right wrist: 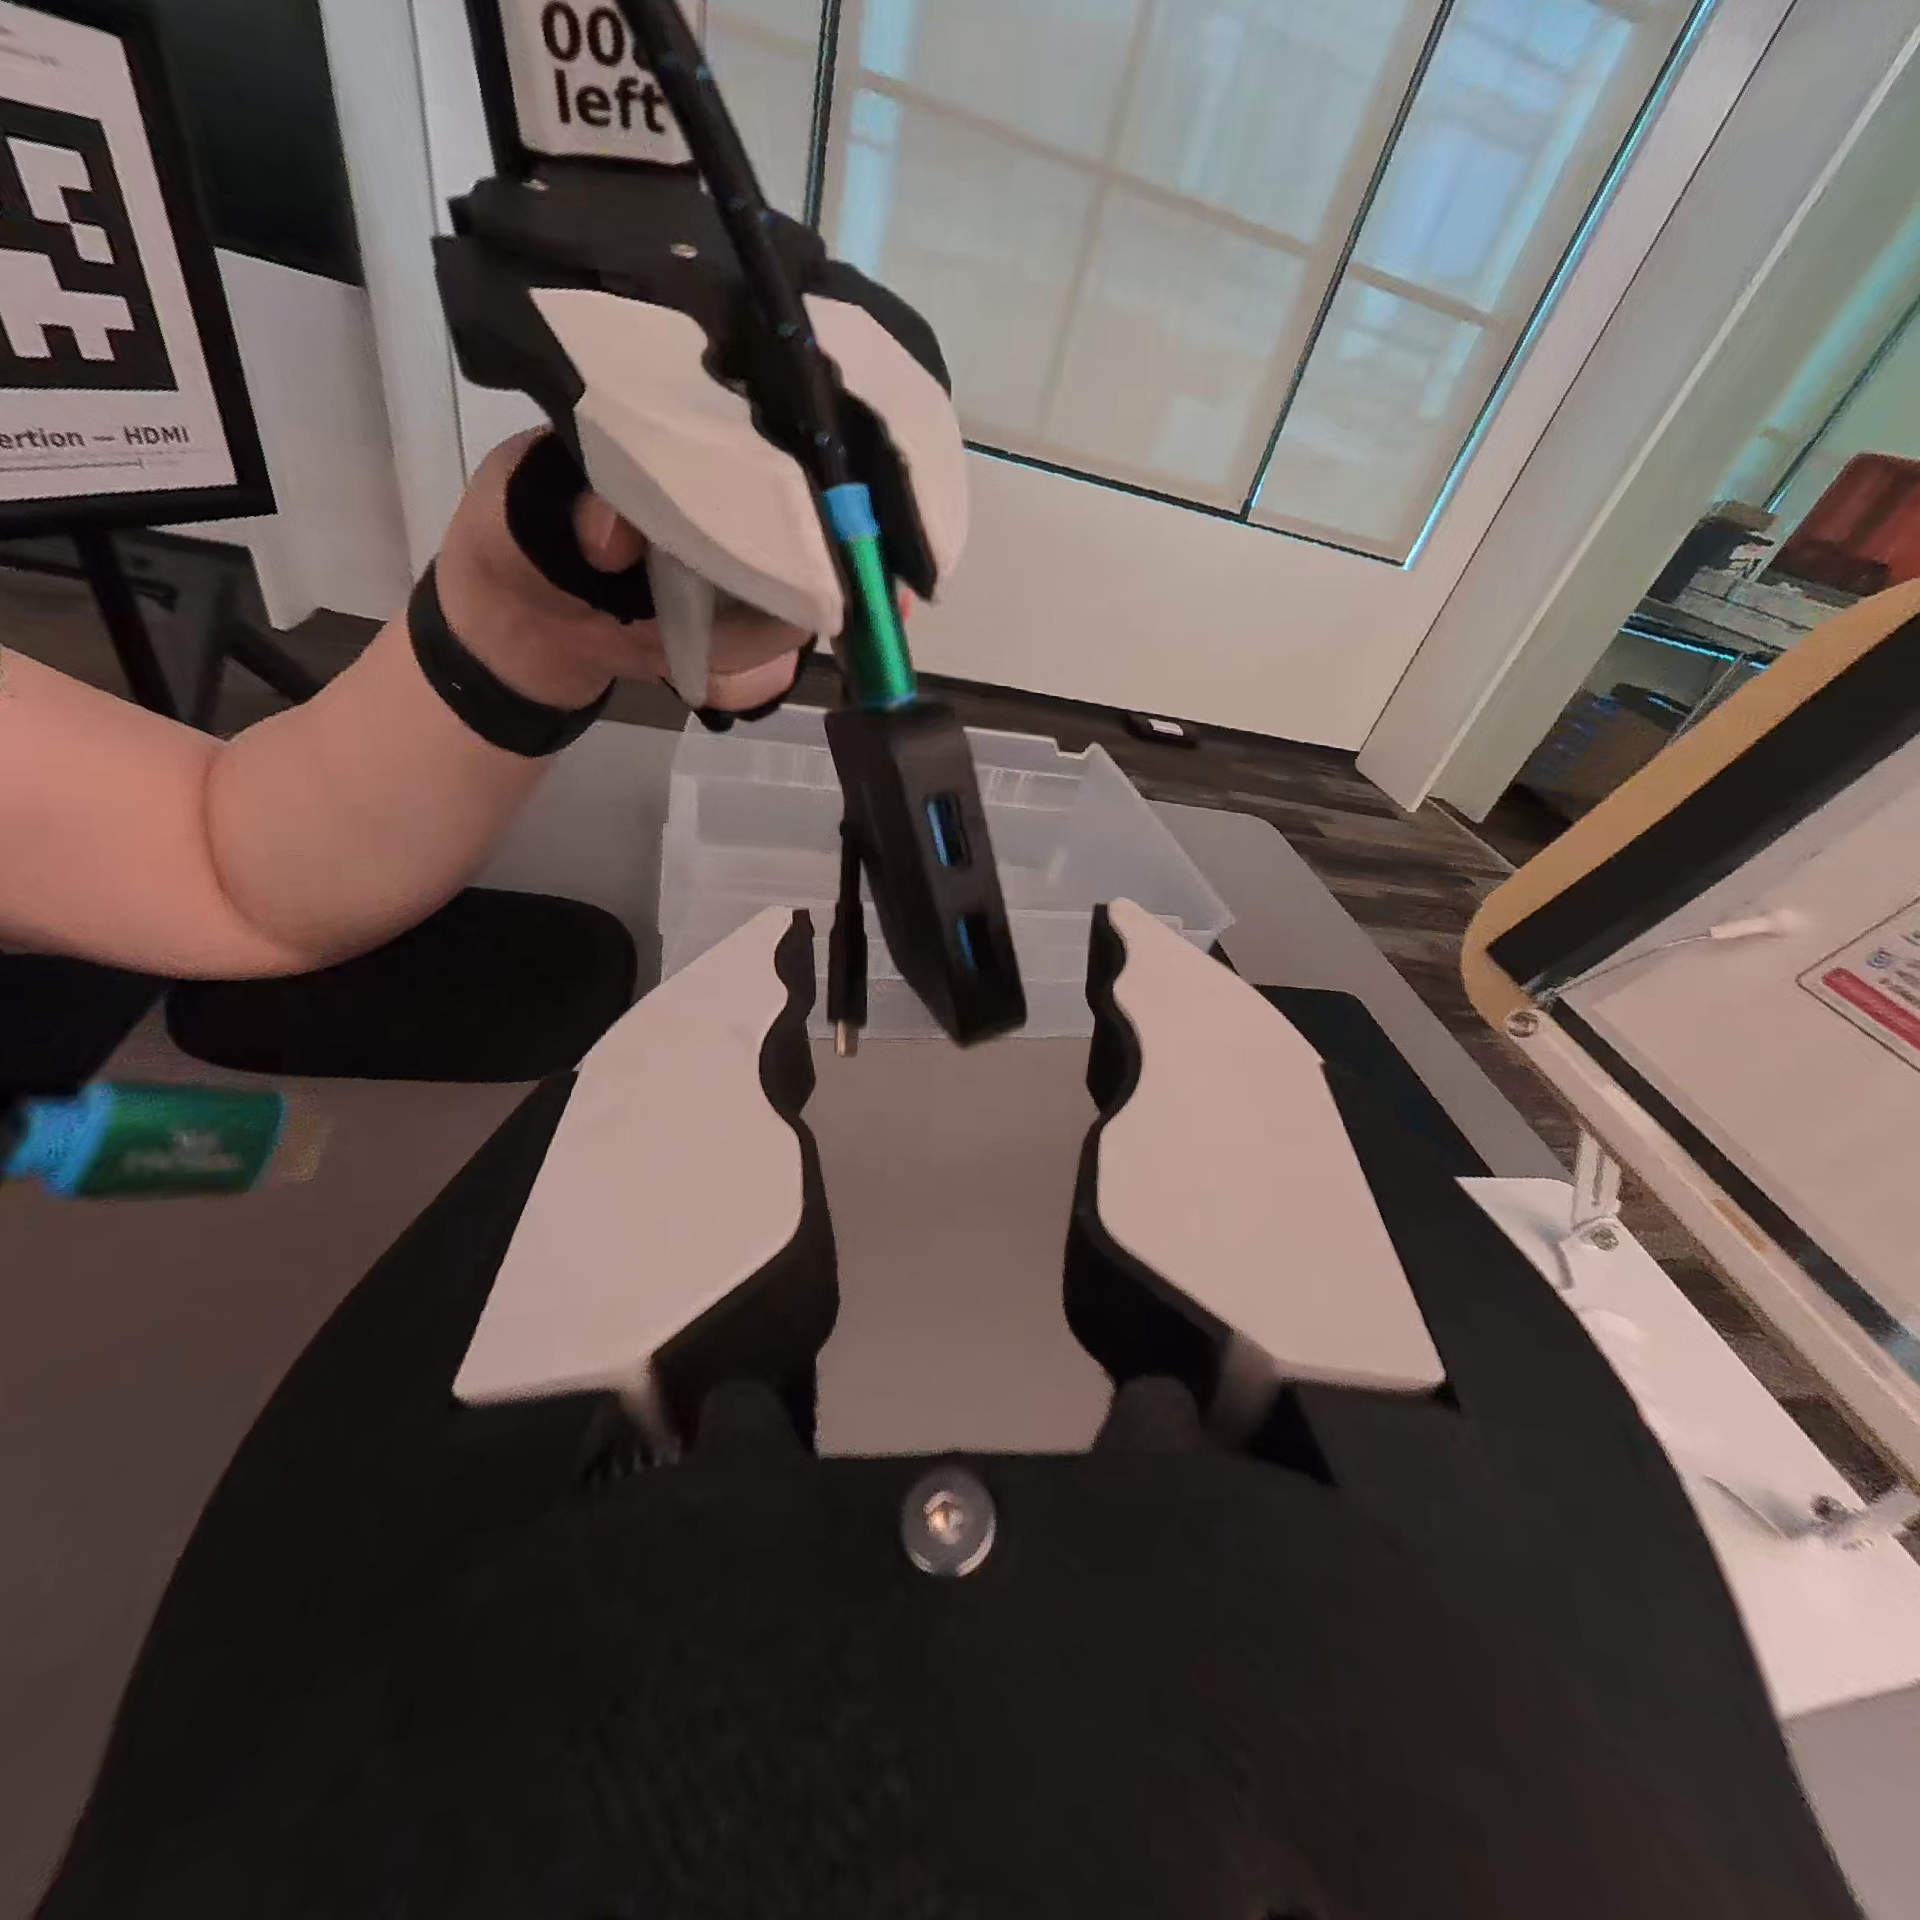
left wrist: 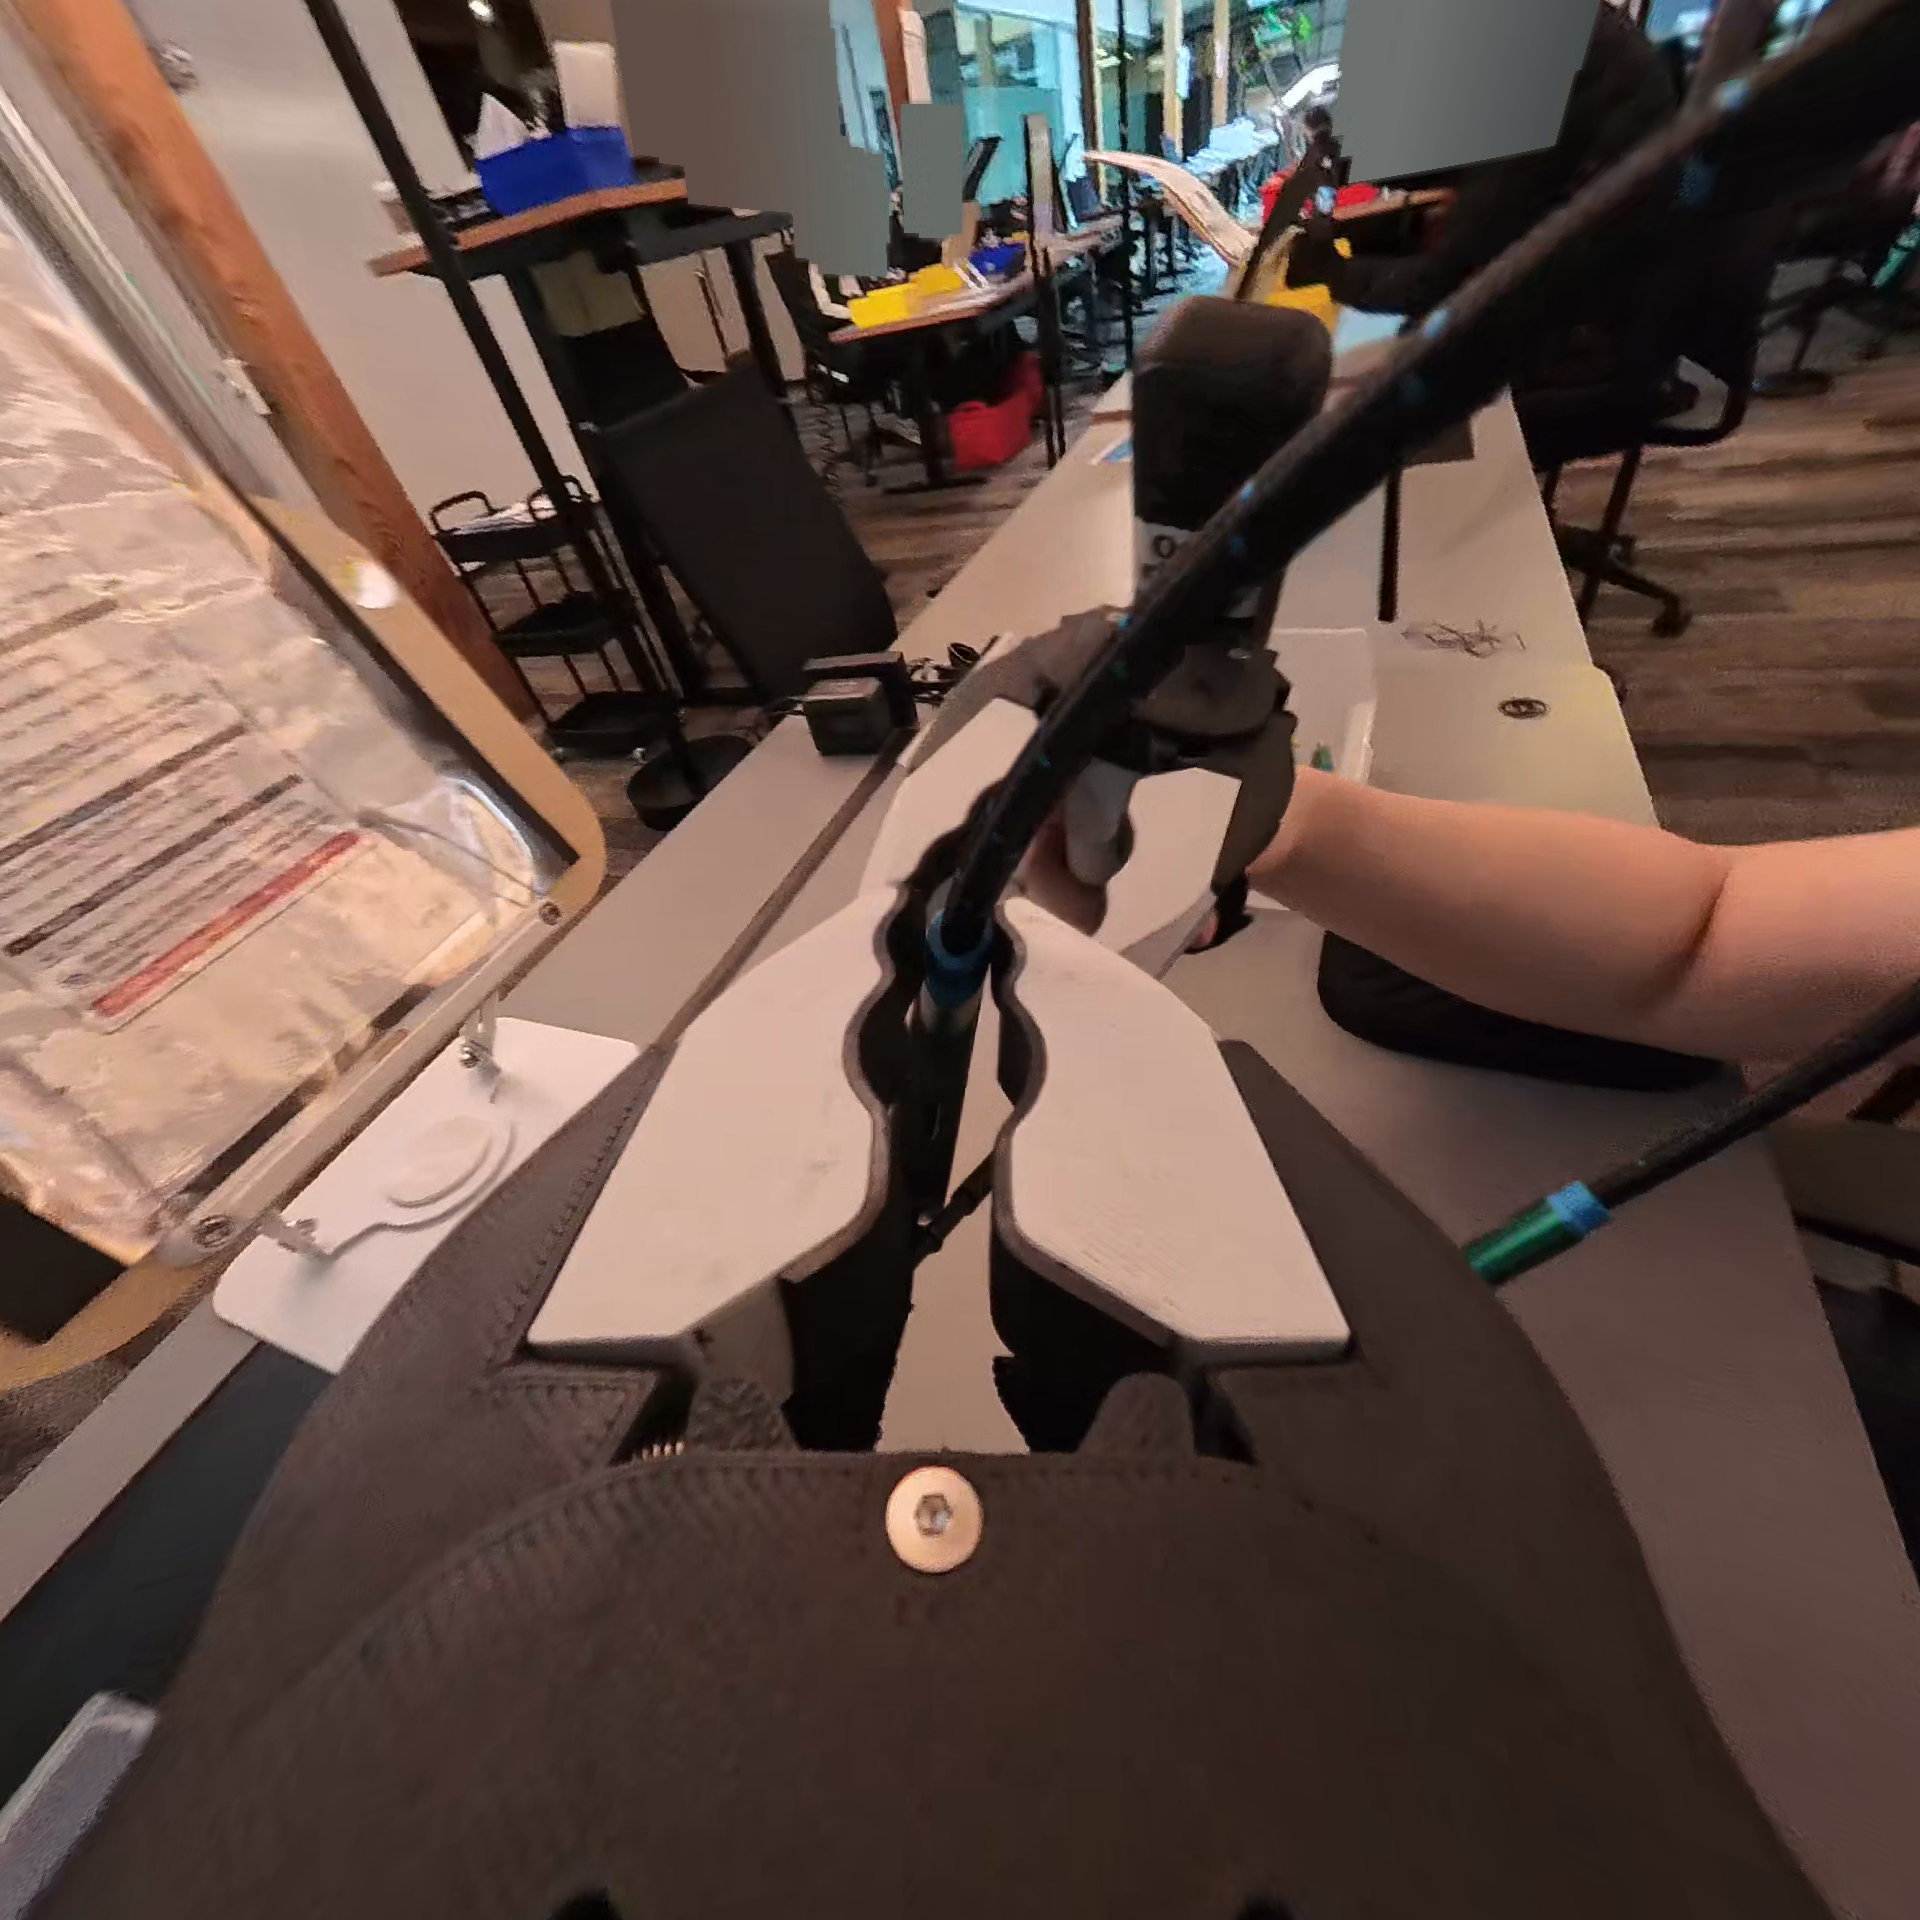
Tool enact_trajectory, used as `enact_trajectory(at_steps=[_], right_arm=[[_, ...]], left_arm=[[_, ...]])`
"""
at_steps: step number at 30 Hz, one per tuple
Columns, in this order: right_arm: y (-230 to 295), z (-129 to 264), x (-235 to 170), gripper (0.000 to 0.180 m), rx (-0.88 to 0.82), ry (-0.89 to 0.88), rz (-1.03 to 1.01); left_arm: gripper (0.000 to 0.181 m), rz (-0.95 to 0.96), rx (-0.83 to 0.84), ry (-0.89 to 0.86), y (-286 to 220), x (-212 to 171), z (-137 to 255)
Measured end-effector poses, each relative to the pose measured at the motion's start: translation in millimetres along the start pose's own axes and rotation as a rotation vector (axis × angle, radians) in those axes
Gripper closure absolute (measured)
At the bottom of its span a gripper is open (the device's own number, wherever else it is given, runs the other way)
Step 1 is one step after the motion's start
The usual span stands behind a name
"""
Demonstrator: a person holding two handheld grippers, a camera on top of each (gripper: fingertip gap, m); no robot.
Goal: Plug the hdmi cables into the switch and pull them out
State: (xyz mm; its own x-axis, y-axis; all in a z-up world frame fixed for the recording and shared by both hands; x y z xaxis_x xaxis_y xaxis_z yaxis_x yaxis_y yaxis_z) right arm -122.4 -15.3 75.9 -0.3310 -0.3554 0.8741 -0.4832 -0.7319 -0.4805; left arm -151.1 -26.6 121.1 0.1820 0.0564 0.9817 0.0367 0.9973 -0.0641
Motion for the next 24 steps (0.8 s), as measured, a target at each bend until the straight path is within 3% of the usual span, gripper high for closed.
enact_trajectory(at_steps=[3,5,8,13,16,18,20,24], right_arm=[[7.5,-4.4,-3.3,0.135,0.05,-0.022,-0.022],[17.8,-3.4,-5.4,0.164,0.124,-0.018,0.015],[14.8,4.6,4.7,0.165,0.049,-0.08,0.174],[4.0,26.9,25.7,0.165,-0.031,-0.226,0.222],[2.6,36.9,36.8,0.165,-0.027,-0.312,0.198],[3.5,42.0,44.2,0.165,-0.028,-0.371,0.205],[4.3,45.7,51.2,0.165,-0.03,-0.431,0.196],[8.0,44.3,57.1,0.165,-0.027,-0.496,0.183]], left_arm=[[0.169,-0.004,-0.042,0.019,-9.8,-5.5,-9.5],[0.169,-0.004,-0.087,0.016,-17.9,-7.0,-14.4],[0.166,-0.005,-0.114,-0.046,-24.7,0.3,-13.2],[0.113,-0.059,-0.028,-0.201,-15.1,32.0,24.1],[0.107,-0.07,0.032,-0.288,1.8,43.6,48.3],[0.1,-0.035,-0.038,-0.277,3.1,38.0,48.5],[0.099,0.017,-0.178,-0.215,-6.3,22.8,34.1],[0.112,-0.04,-0.253,-0.192,-22.1,0.4,-10.7]])
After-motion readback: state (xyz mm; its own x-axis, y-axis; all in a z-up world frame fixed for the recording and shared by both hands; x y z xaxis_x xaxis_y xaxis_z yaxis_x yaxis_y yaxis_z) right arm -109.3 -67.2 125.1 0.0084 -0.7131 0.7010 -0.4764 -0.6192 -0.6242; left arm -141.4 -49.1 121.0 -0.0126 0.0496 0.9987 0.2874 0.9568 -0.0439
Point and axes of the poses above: each gripper's, where its closed fingertips meet, z back along the fingers, x out of its top, y = z × x across the jaws, the point moved 1 cm from there along z, back along the fingers, and after that the axes turned 15 degrees about z, right-handed, at the moved point
